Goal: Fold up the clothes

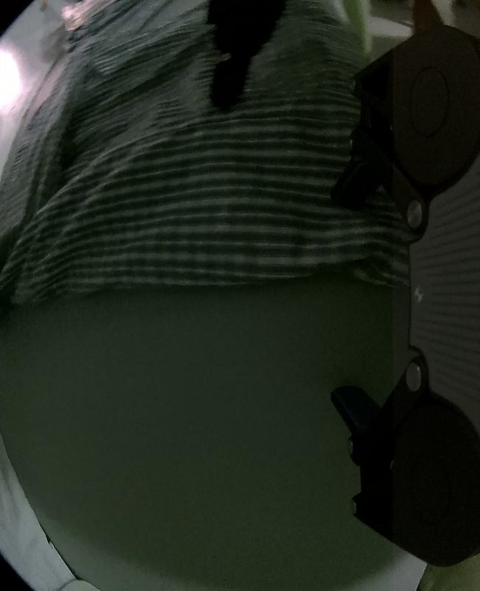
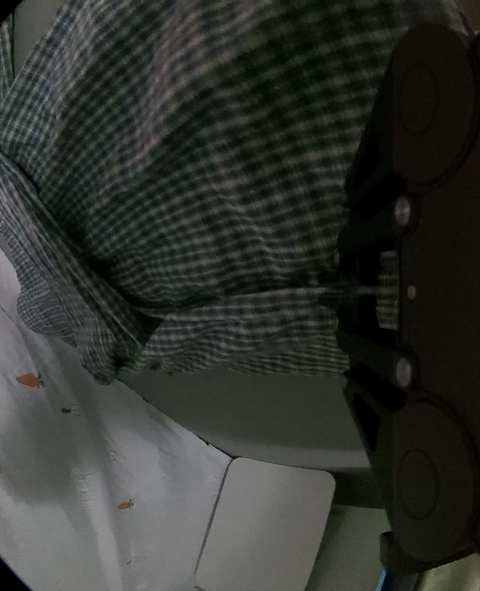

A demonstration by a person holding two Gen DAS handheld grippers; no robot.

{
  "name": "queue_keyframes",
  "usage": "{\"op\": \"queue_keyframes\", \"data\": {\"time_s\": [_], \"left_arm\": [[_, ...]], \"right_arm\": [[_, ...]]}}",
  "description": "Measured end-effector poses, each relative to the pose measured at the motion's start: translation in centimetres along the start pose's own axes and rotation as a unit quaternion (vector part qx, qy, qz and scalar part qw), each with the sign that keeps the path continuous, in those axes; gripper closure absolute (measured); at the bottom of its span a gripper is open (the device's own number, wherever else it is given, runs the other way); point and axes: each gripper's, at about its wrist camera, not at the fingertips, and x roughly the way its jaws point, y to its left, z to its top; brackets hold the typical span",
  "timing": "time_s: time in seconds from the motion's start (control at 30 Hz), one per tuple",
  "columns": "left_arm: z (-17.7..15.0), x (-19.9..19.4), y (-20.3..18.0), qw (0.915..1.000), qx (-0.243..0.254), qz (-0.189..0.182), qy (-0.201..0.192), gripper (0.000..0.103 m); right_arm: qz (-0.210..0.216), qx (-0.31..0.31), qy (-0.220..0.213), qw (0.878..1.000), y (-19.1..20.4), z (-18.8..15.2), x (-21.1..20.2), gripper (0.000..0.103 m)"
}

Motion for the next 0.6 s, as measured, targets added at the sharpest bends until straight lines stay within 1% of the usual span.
{"op": "queue_keyframes", "data": {"time_s": [0.1,0.27,0.47,0.6], "left_arm": [[1.9,-0.2,-0.2,0.9997,-0.015,-0.007,-0.015,0.0],[5.2,-0.4,-0.4,0.9986,-0.032,-0.01,-0.04,0.0],[11.2,0.4,-1.1,0.9972,-0.034,-0.007,-0.066,0.0],[15.0,0.9,-0.6,0.9958,-0.038,-0.003,-0.083,0.0]], "right_arm": [[-0.001,0.001,-0.016,1.0,-0.5,1.1,-1.2,0.092],[-0.011,0.013,-0.061,0.998,-1.5,3.9,-3.3,0.09],[-0.024,0.032,-0.118,0.992,-3.0,7.4,-5.2,0.088],[-0.034,0.048,-0.15,0.987,-4.1,10.3,-6.0,0.086]]}}
